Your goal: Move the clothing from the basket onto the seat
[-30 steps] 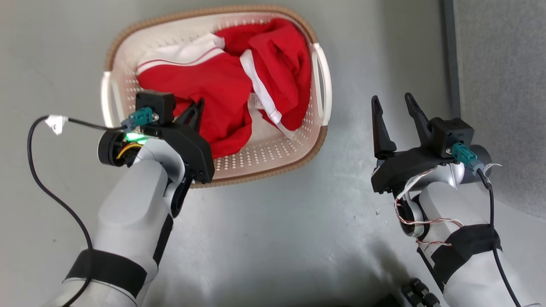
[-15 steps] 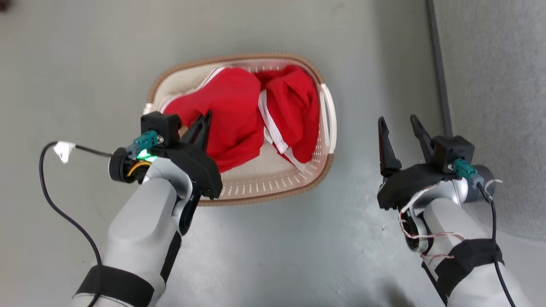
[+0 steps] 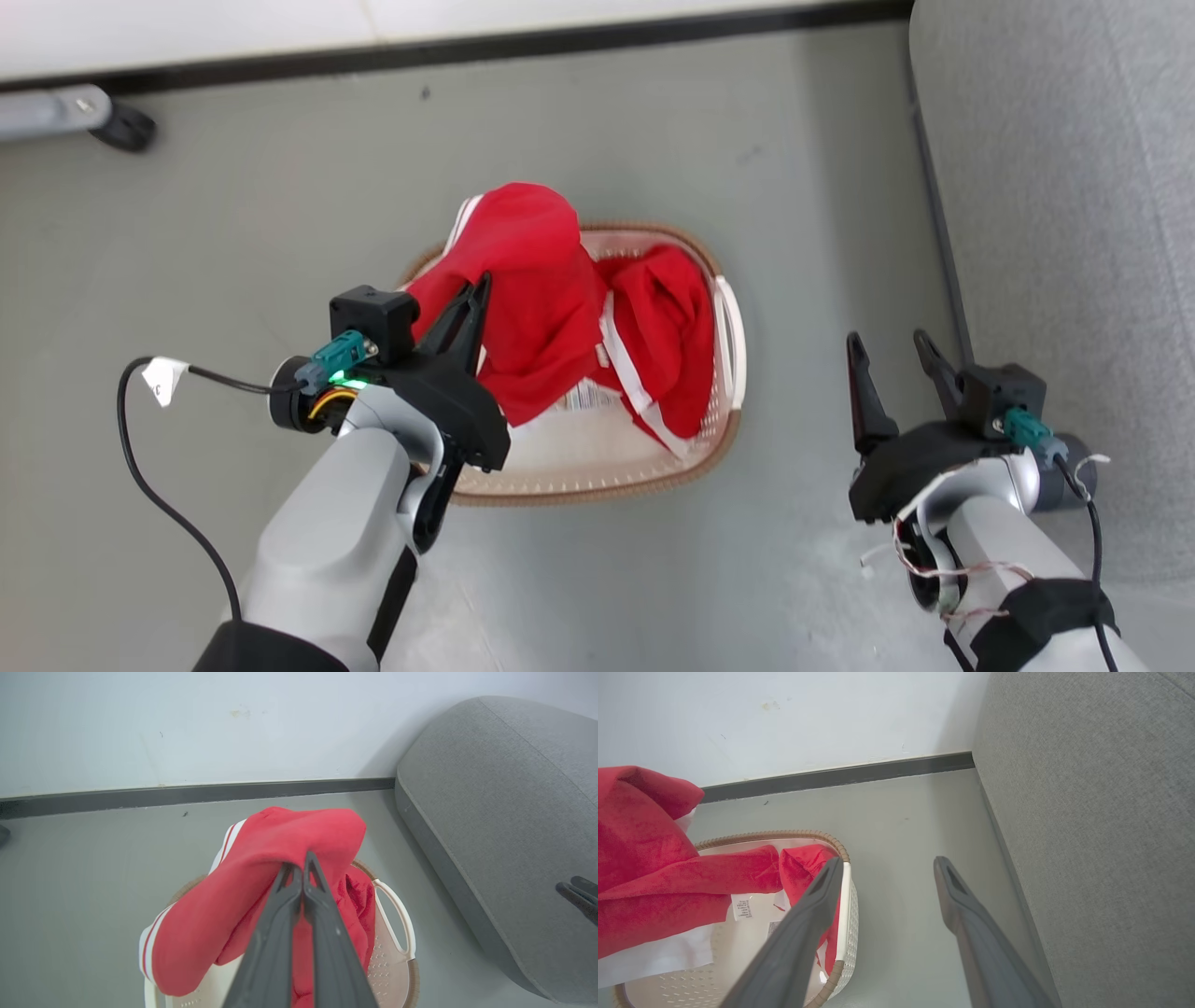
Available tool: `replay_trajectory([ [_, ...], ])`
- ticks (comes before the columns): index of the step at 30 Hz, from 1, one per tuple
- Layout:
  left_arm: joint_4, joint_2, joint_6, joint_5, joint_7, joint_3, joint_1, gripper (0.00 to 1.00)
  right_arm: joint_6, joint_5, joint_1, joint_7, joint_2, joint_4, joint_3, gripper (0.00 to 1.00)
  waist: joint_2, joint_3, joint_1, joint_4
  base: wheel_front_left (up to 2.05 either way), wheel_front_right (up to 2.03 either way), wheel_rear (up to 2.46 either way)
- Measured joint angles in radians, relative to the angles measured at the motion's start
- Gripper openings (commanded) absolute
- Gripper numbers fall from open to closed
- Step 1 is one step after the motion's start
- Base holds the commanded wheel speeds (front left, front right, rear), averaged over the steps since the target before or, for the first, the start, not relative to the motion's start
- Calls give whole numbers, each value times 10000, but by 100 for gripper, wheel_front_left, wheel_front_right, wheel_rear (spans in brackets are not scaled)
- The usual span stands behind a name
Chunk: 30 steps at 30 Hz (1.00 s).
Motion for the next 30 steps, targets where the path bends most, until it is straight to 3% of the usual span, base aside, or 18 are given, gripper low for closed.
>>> replay_trajectory([
  [10,-717,19,-8,-259,-86,121,801,0,426,100,731,0,-107,320,-96,100,0,-1484,-1,273,0,0,0],
  [30,-3490,702,272,84,-90,1078,1658,0,694,270,1705,2,-142,366,-213,100,0,-3376,0,734,0,0,0],
])
